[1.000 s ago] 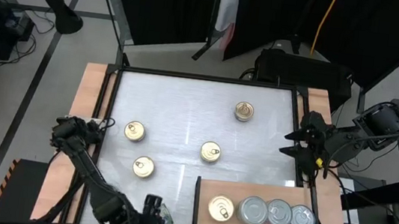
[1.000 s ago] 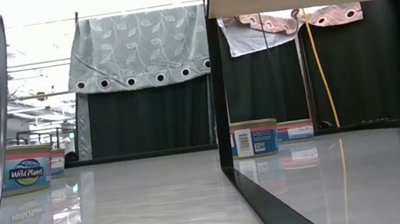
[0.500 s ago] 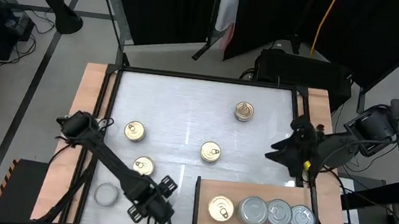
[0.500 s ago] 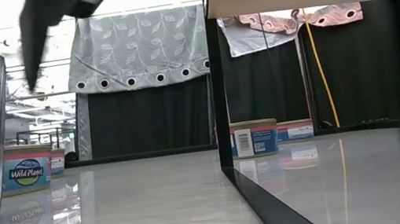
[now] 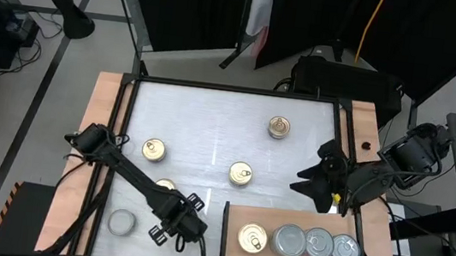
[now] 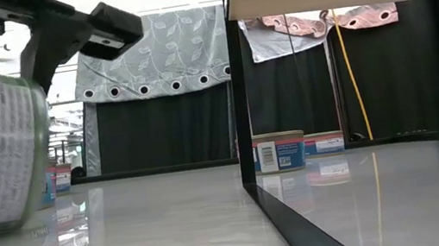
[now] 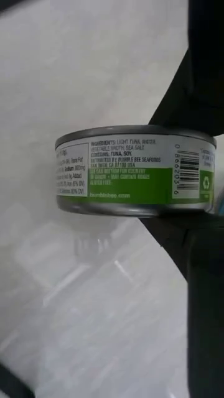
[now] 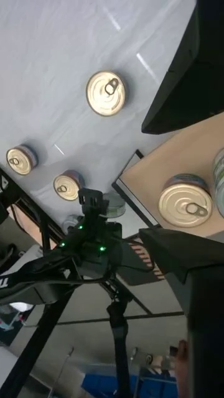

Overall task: Stack canned seafood by type on shelf
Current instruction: Stack the green tuna can on top of the other green tuna can on the shelf

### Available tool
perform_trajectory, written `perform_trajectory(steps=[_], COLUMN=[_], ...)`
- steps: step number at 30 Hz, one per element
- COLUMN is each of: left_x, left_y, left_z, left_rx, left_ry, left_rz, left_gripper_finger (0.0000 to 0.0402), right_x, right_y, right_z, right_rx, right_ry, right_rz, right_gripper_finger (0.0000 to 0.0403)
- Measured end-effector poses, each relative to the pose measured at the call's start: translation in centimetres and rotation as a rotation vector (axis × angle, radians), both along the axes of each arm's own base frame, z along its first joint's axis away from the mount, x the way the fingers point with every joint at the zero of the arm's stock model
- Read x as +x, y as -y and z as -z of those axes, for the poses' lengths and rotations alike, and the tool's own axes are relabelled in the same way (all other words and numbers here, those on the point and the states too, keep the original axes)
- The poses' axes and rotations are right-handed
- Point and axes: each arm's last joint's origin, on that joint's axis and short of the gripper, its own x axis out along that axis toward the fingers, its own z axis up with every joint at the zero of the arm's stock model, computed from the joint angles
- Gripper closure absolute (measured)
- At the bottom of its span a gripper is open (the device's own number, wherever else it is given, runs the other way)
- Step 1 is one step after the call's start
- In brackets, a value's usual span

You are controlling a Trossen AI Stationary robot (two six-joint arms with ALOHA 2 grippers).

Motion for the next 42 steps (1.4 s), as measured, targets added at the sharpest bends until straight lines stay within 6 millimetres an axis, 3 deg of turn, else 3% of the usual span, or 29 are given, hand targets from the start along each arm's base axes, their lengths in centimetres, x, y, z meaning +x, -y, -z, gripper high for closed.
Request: perform_trajectory(steps=[5,8,14,19,23,26,29,32,36,42], left_x=[0.0,-0.7,-3.2,-5.4,-4.9,-2.9,-0.2,2.9,6.9,12.1], left_y=[-0.1,-0.3,-1.9,-4.7,-6.0,-5.9,-4.8,-3.4,-1.3,2.1], left_z=[-0.4,-2.6,-13.0,-21.7,-26.0,-28.0,-28.3,-26.7,-22.7,-17.5], left_rx=[-0.058,-0.112,-0.353,-0.590,-0.762,-0.970,-1.173,-1.324,-1.534,-1.634], left_ry=[-0.045,-0.059,0.126,0.589,0.948,1.140,1.259,1.290,1.159,0.893], left_rz=[-0.170,-0.334,-0.738,-1.045,-1.222,-1.236,-1.218,-1.233,-1.330,-1.378], left_gripper_finger=[0.0261,0.0261,0.0261,0.0261,0.0261,0.0261,0.0261,0.0261,0.0261,0.0261], right_x=[-0.2,-0.9,-3.2,-5.4,-6.9,-7.9,-9.0,-9.9,-10.9,-12.4], right_y=[0.2,0.6,2.0,3.5,4.6,5.3,6.1,6.7,7.5,8.5], right_z=[-0.2,-0.7,-2.5,-3.4,-3.5,-3.3,-2.9,-2.7,-2.7,-2.8], right_rx=[-0.010,0.000,0.014,-0.046,-0.115,-0.153,-0.177,-0.201,-0.207,-0.224], right_ry=[0.016,0.029,0.089,0.151,0.159,0.134,0.096,0.068,0.074,0.105], right_rz=[-0.009,-0.033,-0.129,-0.183,-0.206,-0.206,-0.208,-0.199,-0.203,-0.220], right_gripper_finger=[0.0152,0.0152,0.0152,0.0152,0.0152,0.0152,0.0152,0.0152,0.0152,0.0152])
